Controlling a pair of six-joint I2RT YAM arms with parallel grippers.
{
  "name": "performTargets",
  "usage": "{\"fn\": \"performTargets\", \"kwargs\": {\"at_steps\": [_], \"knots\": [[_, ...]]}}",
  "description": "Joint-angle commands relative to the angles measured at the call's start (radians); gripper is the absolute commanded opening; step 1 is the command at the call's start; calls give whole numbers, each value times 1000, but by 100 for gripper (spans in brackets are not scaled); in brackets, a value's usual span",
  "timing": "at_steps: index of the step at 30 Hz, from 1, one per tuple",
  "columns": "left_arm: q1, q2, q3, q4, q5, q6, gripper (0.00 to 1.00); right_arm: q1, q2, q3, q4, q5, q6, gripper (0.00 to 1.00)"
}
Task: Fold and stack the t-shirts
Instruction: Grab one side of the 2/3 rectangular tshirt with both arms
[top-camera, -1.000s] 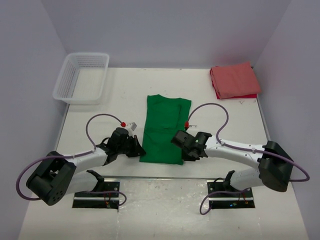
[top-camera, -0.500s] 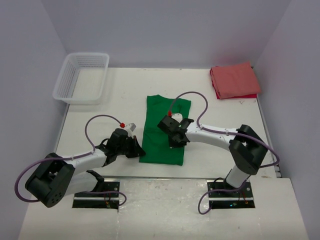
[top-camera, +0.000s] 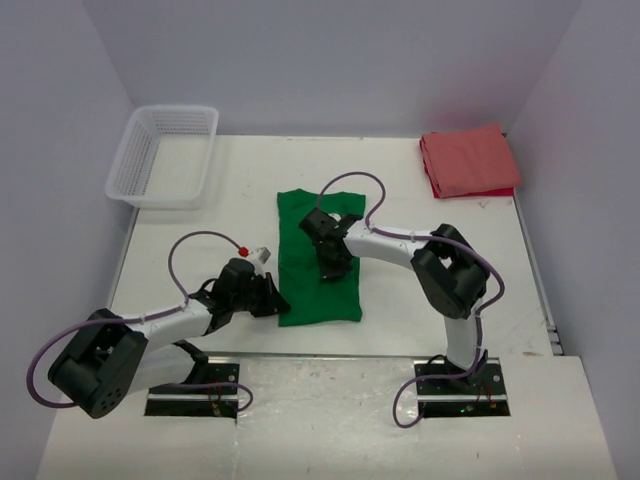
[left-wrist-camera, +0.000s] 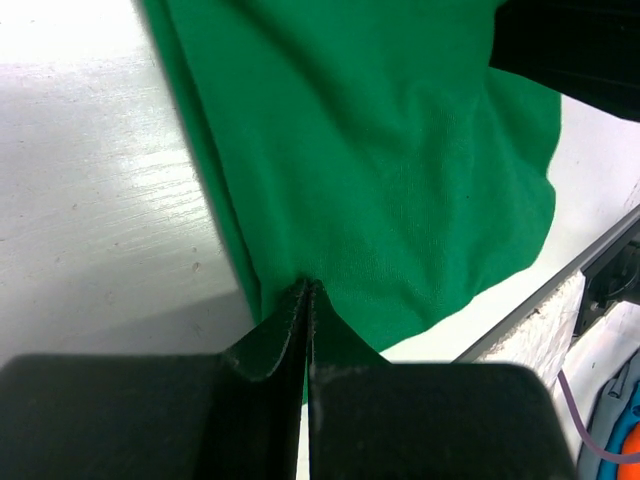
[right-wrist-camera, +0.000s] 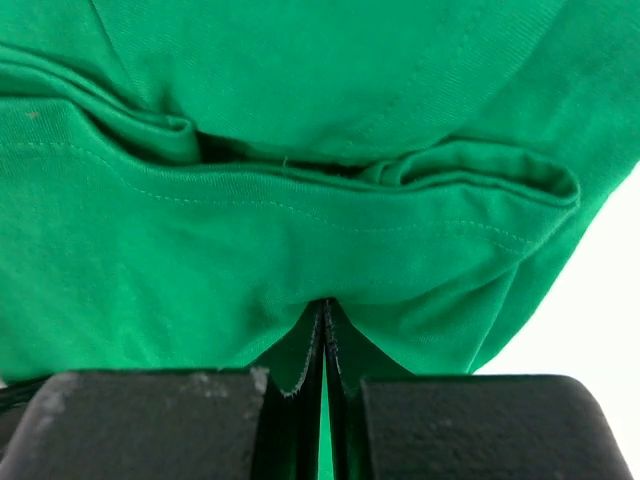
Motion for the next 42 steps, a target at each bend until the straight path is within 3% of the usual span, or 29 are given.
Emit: {"fn": "performTargets", "kwargs": {"at_steps": [1,9,15,29,36,37,42], "knots": [[-5,0,-32,-55,-25,-7,0,-6,93,58,32,-94,-55,0],[-5,13,23,-89,-59,12,0,-25,136,176,-25,-65,-75,0],[-4,64,123,-201,-126,50,0,-76,69,88,-18,-48,-71,0],[-2,87,218,-284,-206,99,0,-101,-121,-130,146,-25,-159,0],[-2,63,221,-261,-157,102,0,-90,-403,-192,170,-16,-203,21],[-2,53,221,-261,-152,102,0,-89,-443,-207,158,-26,-197,31],[-4,-37,230,-296,-165,102,4,-89,-626,-288,97,-94,-128,40]]}}
